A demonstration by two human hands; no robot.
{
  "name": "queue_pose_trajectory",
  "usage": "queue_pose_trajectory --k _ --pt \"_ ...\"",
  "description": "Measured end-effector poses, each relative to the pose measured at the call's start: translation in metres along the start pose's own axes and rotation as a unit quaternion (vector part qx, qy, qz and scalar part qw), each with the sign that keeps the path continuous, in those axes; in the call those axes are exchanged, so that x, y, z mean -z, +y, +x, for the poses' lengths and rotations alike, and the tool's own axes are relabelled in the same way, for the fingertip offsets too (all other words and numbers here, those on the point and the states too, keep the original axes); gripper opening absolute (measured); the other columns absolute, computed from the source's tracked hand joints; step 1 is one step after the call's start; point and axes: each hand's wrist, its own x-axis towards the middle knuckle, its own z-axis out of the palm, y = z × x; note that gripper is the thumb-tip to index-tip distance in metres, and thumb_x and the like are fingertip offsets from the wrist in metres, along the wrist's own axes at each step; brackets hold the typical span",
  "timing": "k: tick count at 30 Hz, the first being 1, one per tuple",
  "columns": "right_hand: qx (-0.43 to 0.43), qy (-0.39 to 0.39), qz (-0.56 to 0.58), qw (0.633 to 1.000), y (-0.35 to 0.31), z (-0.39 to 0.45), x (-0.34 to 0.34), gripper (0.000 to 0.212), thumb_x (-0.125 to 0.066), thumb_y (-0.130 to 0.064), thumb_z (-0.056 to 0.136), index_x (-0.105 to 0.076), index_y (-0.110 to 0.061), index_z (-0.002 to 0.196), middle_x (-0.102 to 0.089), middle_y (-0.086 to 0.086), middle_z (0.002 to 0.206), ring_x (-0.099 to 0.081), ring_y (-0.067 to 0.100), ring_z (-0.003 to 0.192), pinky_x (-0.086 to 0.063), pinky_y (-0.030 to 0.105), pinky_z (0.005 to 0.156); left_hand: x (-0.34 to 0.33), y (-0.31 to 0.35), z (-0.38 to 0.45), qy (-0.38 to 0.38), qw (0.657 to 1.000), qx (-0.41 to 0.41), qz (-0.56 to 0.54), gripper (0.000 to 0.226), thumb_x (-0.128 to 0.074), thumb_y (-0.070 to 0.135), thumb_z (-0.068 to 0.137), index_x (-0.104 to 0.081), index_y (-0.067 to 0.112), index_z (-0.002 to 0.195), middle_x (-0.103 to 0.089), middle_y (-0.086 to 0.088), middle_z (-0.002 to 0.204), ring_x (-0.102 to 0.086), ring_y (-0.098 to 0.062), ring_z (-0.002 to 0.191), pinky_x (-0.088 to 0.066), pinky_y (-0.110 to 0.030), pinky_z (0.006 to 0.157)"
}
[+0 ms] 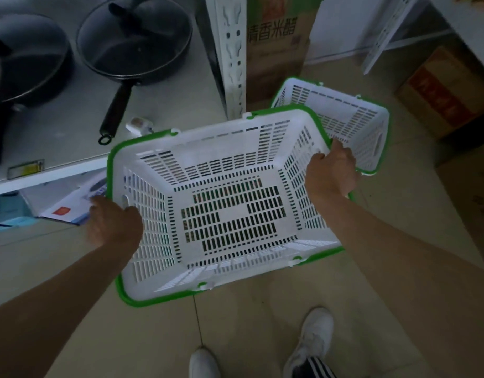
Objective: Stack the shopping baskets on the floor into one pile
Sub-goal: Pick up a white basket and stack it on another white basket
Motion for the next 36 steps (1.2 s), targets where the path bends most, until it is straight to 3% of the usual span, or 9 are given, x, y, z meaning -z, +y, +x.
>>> queue_pose_trajectory --k 11,23,29,36 --pt "0.043 -0.084 -0.07 0.993 0.037 0.006 -0.057 0.05 -0.04 -0.017 0.097 -0.033 -0.009 0.146 -0.046 0.016 0.141 -0.046 0.032 0.126 -0.038 0.045 0.099 -0.064 -0.014 0.001 -0.017 0.999 0.034 0.012 0.044 -0.054 0.011 0.088 -0.039 -0.006 0.126 -0.053 -0.031 0.127 -0.054 -0.049 0.116 -0.042 -0.053 0.095" --pt "0.061 -0.123 -0.089 0.986 0.069 0.015 -0.113 0.044 -0.04 -0.023 0.099 -0.037 -0.008 0.14 -0.05 0.018 0.132 -0.05 0.033 0.12 -0.041 0.046 0.096 -0.128 -0.021 0.012 -0.038 0.997 0.029 0.068 0.062 -0.053 0.01 0.089 -0.026 -0.001 0.144 -0.043 -0.028 0.137 -0.049 -0.048 0.122 -0.039 -0.056 0.096" --pt "0.085 -0.156 -0.074 0.981 0.088 0.02 -0.13 0.053 -0.049 -0.014 0.094 -0.033 -0.006 0.144 -0.048 0.021 0.136 -0.047 0.035 0.124 -0.044 0.046 0.098 -0.153 -0.023 0.012 -0.048 0.994 0.036 0.087 0.053 -0.057 0.012 0.089 -0.033 0.0 0.135 -0.044 -0.026 0.132 -0.052 -0.049 0.116 -0.043 -0.055 0.089" --pt "0.111 -0.178 -0.062 0.976 0.093 0.021 -0.141 0.044 -0.051 -0.01 0.091 -0.044 -0.004 0.134 -0.052 0.02 0.13 -0.05 0.034 0.119 -0.046 0.042 0.096 -0.171 -0.028 0.019 -0.07 0.993 0.061 0.072 0.05 -0.056 0.011 0.088 -0.035 0.0 0.132 -0.043 -0.028 0.132 -0.05 -0.052 0.118 -0.042 -0.058 0.098"
